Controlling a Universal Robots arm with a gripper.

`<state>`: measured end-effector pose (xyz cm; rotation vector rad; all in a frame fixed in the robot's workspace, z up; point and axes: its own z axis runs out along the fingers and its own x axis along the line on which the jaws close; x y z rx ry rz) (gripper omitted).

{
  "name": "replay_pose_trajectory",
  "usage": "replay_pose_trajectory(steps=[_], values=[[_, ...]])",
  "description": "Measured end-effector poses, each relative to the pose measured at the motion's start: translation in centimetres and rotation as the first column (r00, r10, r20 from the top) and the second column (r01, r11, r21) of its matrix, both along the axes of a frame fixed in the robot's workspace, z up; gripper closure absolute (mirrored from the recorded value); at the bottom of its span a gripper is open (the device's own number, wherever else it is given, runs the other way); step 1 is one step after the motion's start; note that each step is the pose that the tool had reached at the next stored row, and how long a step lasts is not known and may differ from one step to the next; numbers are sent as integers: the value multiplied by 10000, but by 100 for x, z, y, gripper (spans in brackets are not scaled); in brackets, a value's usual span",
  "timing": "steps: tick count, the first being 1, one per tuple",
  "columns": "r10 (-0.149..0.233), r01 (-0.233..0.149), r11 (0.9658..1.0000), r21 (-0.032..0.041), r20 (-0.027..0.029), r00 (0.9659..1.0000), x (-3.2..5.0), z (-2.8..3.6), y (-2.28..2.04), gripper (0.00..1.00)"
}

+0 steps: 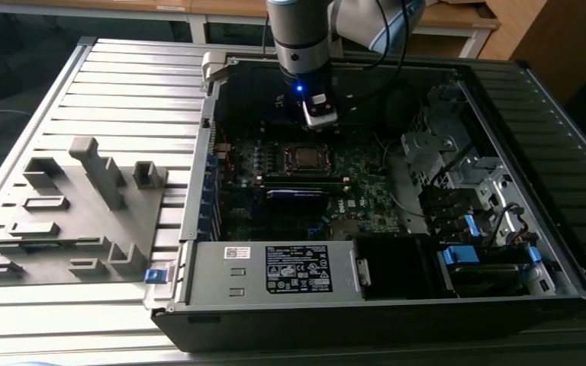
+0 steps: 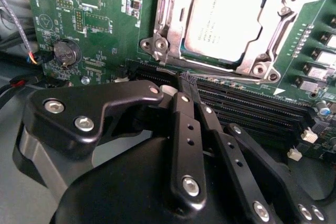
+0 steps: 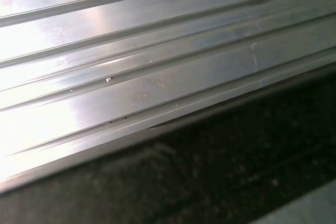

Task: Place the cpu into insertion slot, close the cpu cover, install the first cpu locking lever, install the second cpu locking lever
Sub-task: 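Install the first cpu locking lever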

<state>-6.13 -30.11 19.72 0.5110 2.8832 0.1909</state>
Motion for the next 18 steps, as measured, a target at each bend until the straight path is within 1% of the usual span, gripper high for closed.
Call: replay_pose_trajectory(steps=[3,8,15,18], values=[[-1,1,10000,-7,17,10000,0,-2,-1,89],[0,1,10000,-80,49,10000,0,-1,-8,89],[0,1,9999,-100,131,9999,0,-5,-23,89],[-1,3,9999,-107,180,9998,0,-8,-33,89]])
